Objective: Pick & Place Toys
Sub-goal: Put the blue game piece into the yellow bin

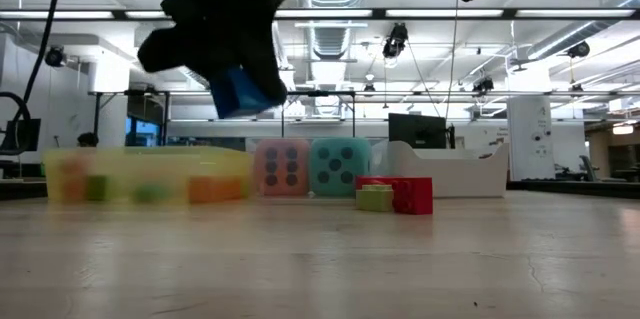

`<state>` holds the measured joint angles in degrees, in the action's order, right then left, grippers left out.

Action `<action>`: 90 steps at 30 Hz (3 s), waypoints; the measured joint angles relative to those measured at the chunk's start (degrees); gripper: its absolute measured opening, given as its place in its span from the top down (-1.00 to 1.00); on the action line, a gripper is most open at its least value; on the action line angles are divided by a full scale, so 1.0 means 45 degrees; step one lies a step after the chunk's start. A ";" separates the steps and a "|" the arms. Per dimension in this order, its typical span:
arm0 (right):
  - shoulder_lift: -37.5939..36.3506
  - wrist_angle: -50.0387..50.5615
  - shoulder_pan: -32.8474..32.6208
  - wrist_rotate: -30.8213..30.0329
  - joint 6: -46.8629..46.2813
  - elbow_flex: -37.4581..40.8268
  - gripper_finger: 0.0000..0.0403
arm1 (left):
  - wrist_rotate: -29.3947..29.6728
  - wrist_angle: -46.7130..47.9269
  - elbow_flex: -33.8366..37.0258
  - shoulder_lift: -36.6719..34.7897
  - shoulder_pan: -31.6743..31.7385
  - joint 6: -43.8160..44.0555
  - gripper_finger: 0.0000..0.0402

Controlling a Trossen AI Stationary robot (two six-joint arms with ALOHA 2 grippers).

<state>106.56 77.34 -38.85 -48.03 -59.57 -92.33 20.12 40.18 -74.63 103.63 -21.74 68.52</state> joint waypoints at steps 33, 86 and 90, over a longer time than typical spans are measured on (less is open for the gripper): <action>0.0000 -0.0203 0.0024 -0.0010 -0.0055 0.0000 -0.81 | 0.1984 0.5770 -0.0005 -0.4316 0.3117 -0.2117 0.38; 0.0024 -0.1697 0.0798 -0.0029 0.1649 0.0165 -0.81 | -0.3723 0.1169 0.6756 -0.6581 0.9106 -1.1478 0.38; 0.0024 -0.1854 0.0934 -0.0024 0.1959 0.0165 -0.81 | -0.3728 0.1083 0.6627 -0.5683 0.9104 -1.2283 0.38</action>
<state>106.67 69.00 -34.65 -48.14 -50.75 -91.59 3.35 45.06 -44.81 78.06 19.22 13.24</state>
